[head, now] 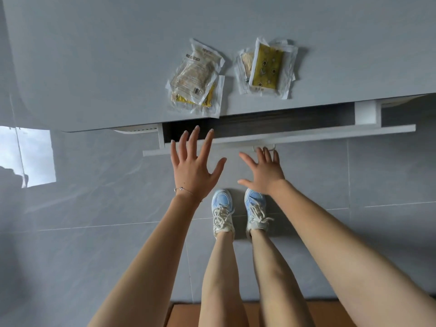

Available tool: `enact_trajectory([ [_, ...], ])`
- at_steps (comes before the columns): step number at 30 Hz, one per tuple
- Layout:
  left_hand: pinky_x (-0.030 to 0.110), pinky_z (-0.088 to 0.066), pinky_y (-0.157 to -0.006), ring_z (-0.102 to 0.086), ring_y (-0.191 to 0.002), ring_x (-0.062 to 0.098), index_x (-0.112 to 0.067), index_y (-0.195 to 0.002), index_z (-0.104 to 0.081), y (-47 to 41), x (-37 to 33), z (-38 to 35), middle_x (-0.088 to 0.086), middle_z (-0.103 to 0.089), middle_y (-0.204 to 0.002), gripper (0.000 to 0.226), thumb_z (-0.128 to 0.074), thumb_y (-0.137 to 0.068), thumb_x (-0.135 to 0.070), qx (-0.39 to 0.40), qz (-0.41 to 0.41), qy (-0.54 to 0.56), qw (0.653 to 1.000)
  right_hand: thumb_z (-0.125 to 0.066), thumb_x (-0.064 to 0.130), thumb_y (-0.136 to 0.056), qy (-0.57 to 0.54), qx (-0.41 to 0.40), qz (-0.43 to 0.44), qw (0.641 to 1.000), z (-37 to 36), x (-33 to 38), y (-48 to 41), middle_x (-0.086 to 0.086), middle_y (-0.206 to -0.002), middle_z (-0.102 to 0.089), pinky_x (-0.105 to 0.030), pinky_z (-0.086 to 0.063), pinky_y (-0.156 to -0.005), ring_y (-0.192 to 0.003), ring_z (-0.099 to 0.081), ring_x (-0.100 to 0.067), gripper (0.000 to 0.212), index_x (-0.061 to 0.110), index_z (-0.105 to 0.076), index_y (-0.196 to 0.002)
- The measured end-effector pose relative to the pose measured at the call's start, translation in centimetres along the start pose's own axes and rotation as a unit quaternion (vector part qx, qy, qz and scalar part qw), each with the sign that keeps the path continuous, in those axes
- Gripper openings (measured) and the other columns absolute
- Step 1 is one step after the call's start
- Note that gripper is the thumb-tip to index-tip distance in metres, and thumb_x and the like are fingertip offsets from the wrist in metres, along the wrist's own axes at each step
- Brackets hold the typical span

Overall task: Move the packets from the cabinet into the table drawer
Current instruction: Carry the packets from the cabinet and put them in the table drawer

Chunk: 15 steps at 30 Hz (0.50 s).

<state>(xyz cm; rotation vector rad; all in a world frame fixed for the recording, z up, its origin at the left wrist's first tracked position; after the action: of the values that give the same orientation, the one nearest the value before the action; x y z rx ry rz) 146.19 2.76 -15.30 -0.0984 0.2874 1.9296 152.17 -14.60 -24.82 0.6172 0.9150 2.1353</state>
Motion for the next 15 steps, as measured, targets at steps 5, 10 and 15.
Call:
enact_trajectory([
  [5,0.05,-0.003,-0.115,-0.027,-0.14,0.036,-0.028,-0.145,-0.035,0.0,1.3,0.0,0.006,-0.035,-0.151,0.066,-0.039,-0.088,-0.061,0.03,0.025,-0.007,0.999,-0.038,0.07,-0.087,-0.018,0.04,-0.01,0.999,-3.1,1.3,3.9,-0.018,-0.159,-0.007,-0.054,-0.006,-0.117,-0.147,-0.008,-0.036,0.084,0.036,0.002,-0.152],
  [10,0.053,-0.008,-0.116,-0.026,-0.141,0.036,-0.028,-0.146,-0.033,-0.4,1.8,-0.3,0.007,-0.034,-0.151,0.066,-0.041,-0.088,-0.059,0.045,0.026,-0.005,0.999,-0.039,0.073,-0.084,-0.031,0.032,-0.039,0.998,-4.4,2.6,5.4,-0.019,-0.144,-0.035,-0.05,-0.019,-0.114,-0.134,-0.032,-0.035,0.082,0.031,-0.016,-0.151],
  [15,0.054,-0.01,-0.116,-0.026,-0.141,0.035,-0.029,-0.146,-0.033,-0.7,1.5,-0.3,0.007,-0.034,-0.151,0.066,-0.037,-0.088,-0.06,0.054,0.027,-0.001,0.998,-0.038,0.074,-0.084,-0.037,0.085,-0.052,0.994,-6.0,2.5,6.6,-0.017,-0.152,-0.026,-0.053,-0.015,-0.116,-0.14,-0.021,-0.036,0.082,0.033,-0.015,-0.15],
])
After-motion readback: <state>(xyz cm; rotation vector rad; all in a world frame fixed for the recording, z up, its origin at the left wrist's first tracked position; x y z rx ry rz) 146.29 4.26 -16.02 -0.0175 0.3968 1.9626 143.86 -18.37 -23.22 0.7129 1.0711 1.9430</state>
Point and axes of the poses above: each hand's wrist, its own y-axis away from the middle knuckle, its own z-axis out of the back of the hand, x = y × z, the point moved 5 cm from there along -y, towards the middle knuckle
